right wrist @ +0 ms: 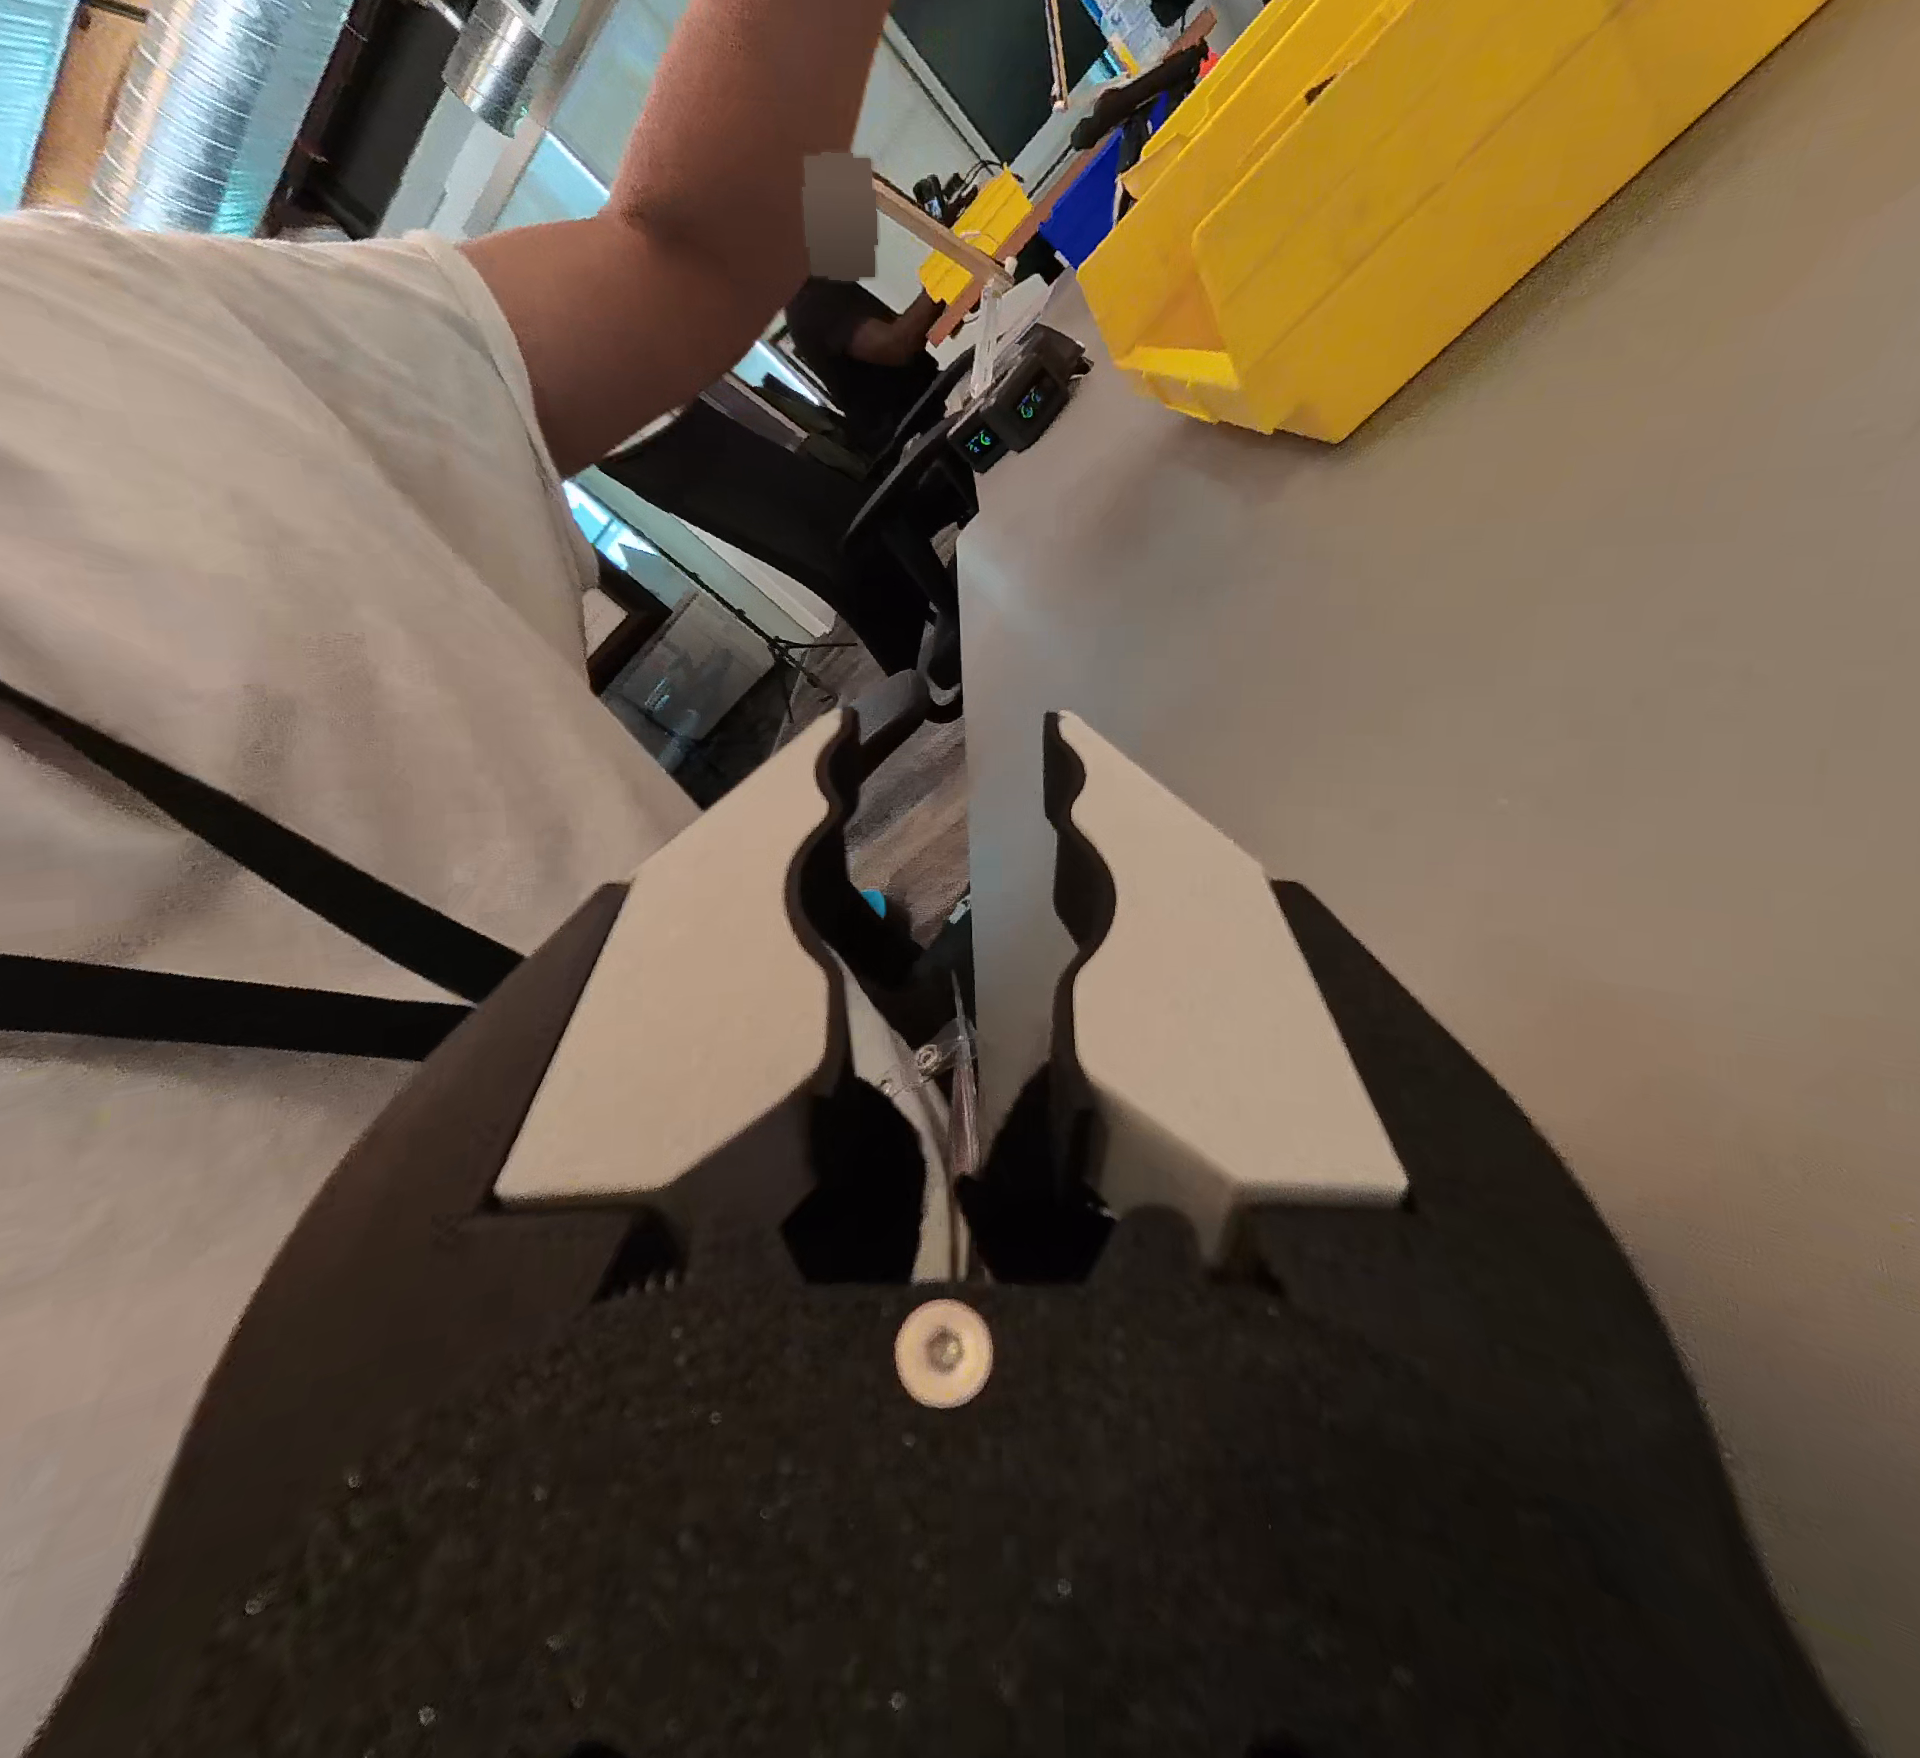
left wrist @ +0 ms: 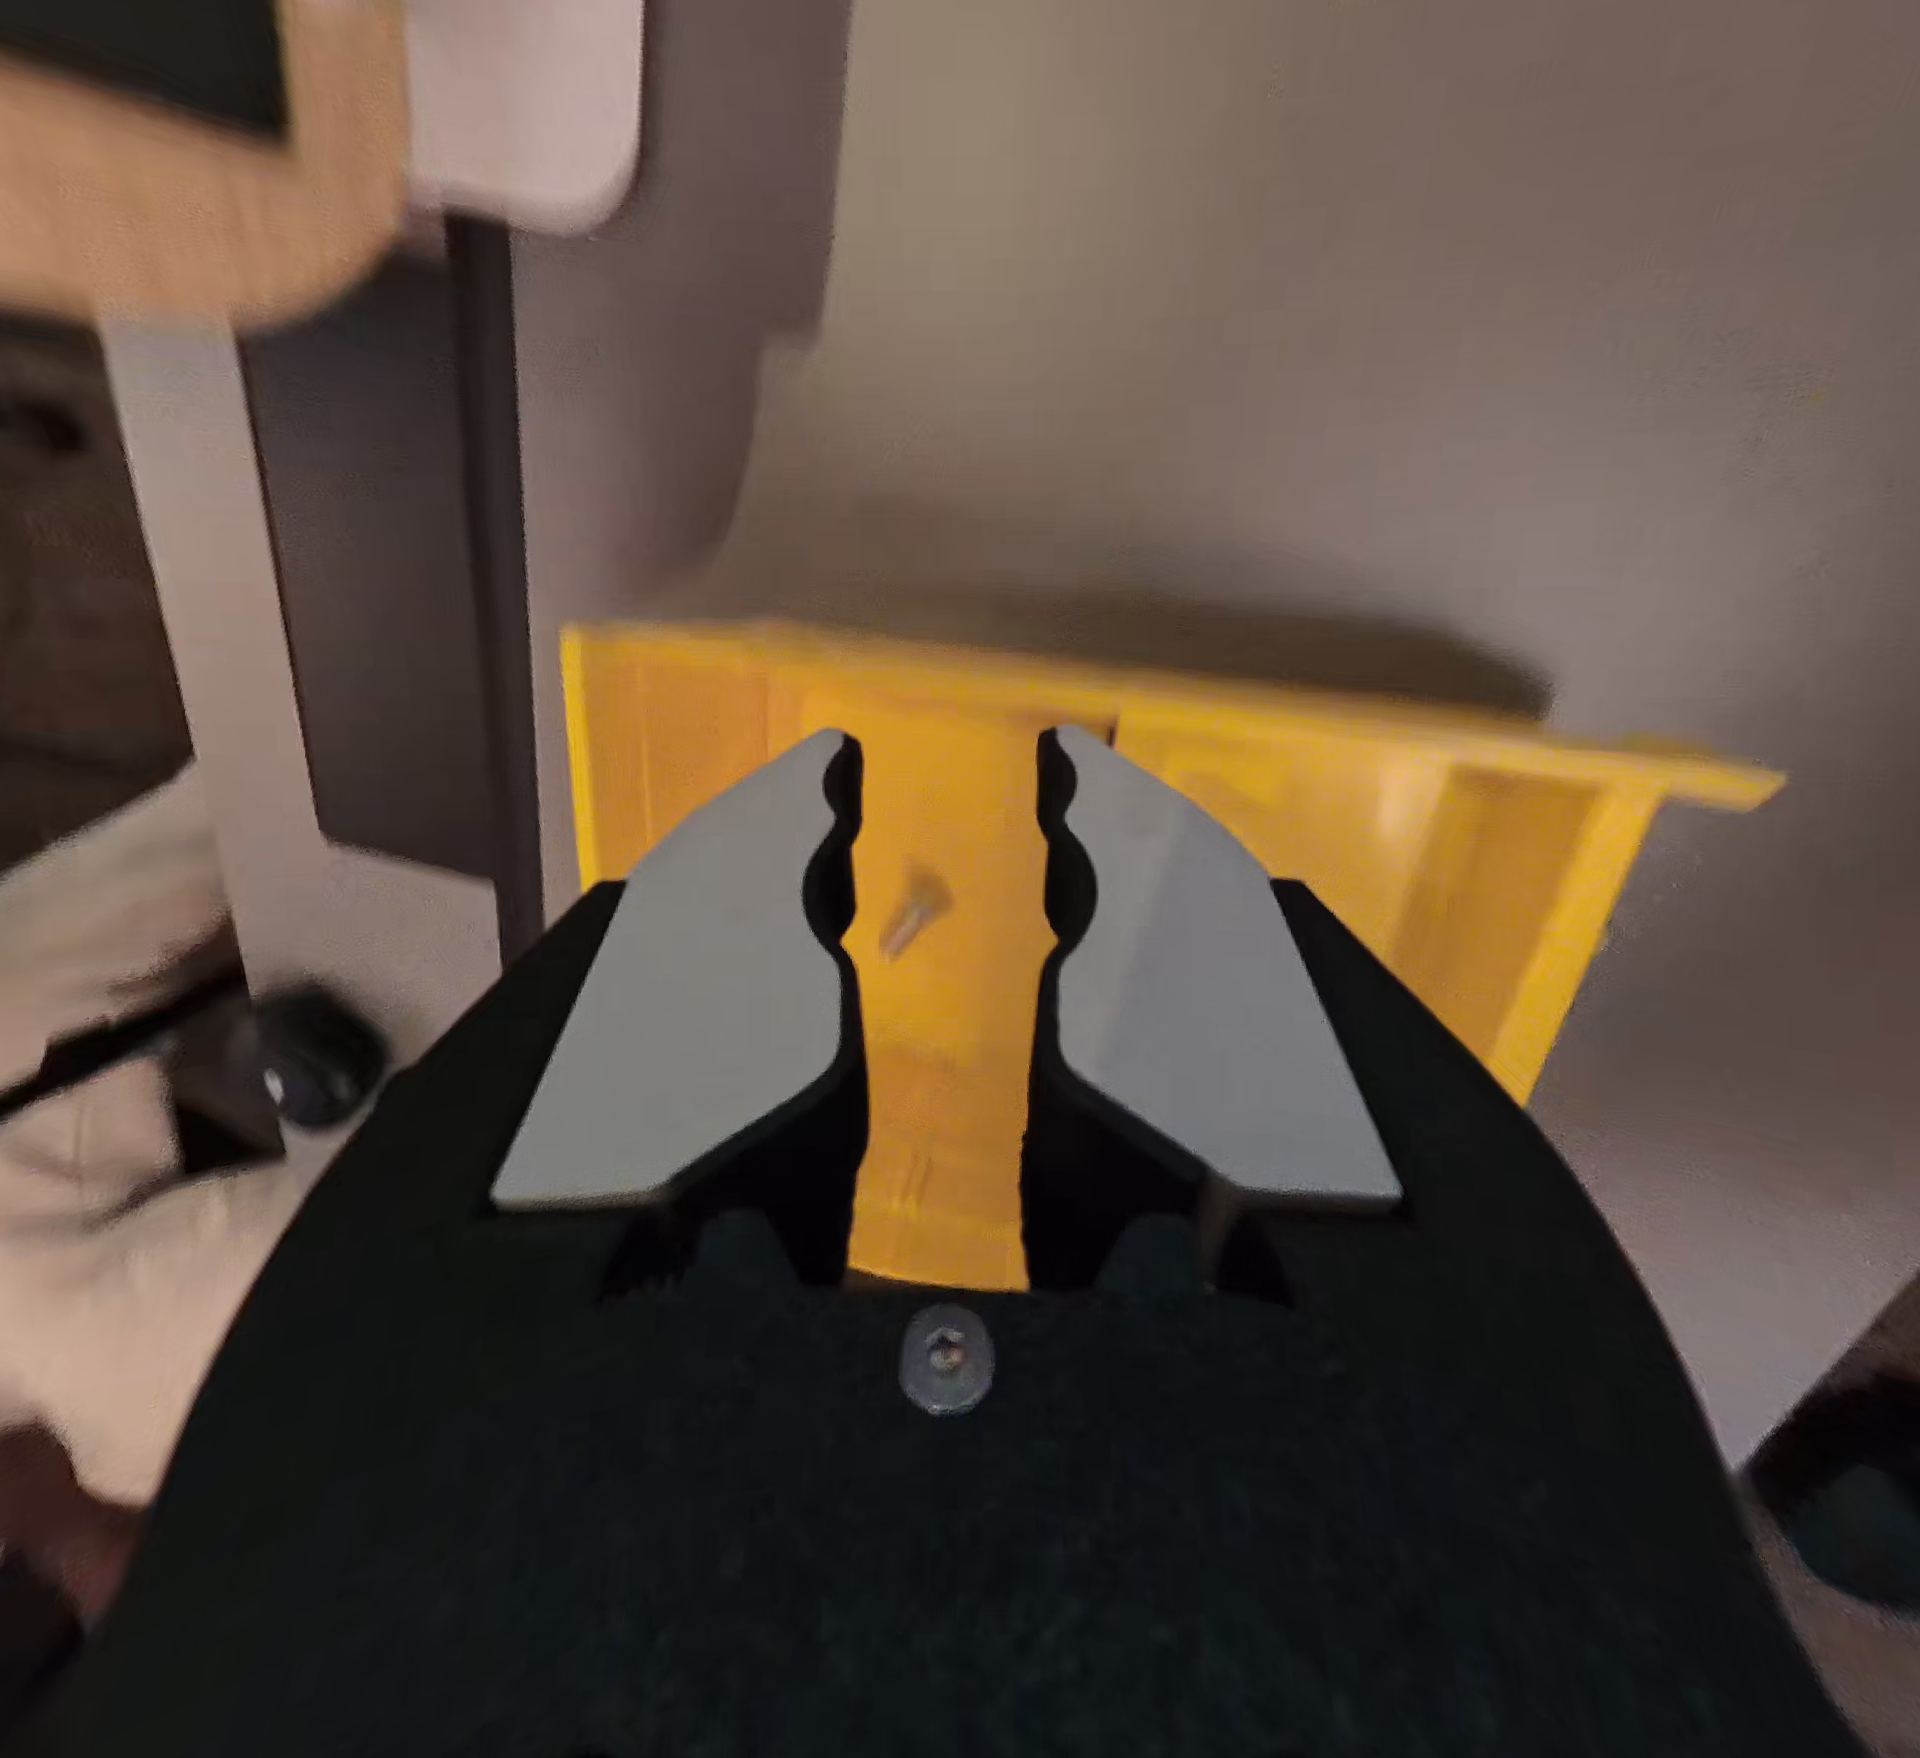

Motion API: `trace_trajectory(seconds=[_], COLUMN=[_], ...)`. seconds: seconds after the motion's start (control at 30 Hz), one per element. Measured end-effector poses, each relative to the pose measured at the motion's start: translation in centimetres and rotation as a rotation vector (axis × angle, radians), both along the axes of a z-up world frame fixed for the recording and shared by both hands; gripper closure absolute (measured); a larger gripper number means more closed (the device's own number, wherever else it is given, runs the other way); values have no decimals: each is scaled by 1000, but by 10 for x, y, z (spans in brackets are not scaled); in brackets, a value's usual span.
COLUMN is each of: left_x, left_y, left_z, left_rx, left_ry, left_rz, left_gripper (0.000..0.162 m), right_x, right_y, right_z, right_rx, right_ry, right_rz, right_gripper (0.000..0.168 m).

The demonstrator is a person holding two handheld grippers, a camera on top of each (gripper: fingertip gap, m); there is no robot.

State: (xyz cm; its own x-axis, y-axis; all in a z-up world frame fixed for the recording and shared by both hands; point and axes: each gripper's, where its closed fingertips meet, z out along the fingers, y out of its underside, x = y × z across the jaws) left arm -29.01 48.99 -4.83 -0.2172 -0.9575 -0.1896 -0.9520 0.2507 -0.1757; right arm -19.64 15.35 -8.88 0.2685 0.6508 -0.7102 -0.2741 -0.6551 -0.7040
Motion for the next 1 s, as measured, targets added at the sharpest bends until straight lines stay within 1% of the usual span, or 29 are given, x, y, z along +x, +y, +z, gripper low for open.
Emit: trace_trajectory(seconds=[0.03,0.1,0.17,0.27,0.43,0.5,0.53,0.63,0.67,0.73,0.83,0.9,1.0], left_x=[-20,-55,-81,-97,-97,-94,-94,-98,-95,-82,-49,-23,13], left_y=[9,22,38,54,63,62,62,66,67,63,40,4,-83], left_z=[-14,-48,-82,-113,-139,-140,-140,-137,-132,-112,-57,-9,60], left_rx=[-4,-13,20,34,11,-8,-6,32,48,43,43,15,-131], left_ry=[49,164,280,343,340,327,332,352,323,195,-112,-360,-741], left_rz=[10,-4,-40,-69,-93,-105,-114,-129,-126,-90,-55,-71,-176], left_gripper=[130,131,132,131,129,137,143,144,144,144,145,145,144], right_x=[0,-1,-2,-5,-10,-11,-11,-11,-10,-8,-5,0,3], right_y=[1,4,8,12,17,19,19,21,23,25,29,37,51], right_z=[0,0,-1,-2,-5,-6,-7,-11,-12,-12,-8,0,23], right_rx=[-7,-12,-11,-9,-21,-25,-25,-31,-29,-17,4,24,15], right_ry=[4,6,-1,-12,-27,-29,-31,-47,-55,-62,-70,-46,87], right_rz=[3,6,9,20,35,36,36,27,21,9,-7,-19,8], right_gripper=[134,134,134,134,134,134,134,134,134,134,134,134,134])
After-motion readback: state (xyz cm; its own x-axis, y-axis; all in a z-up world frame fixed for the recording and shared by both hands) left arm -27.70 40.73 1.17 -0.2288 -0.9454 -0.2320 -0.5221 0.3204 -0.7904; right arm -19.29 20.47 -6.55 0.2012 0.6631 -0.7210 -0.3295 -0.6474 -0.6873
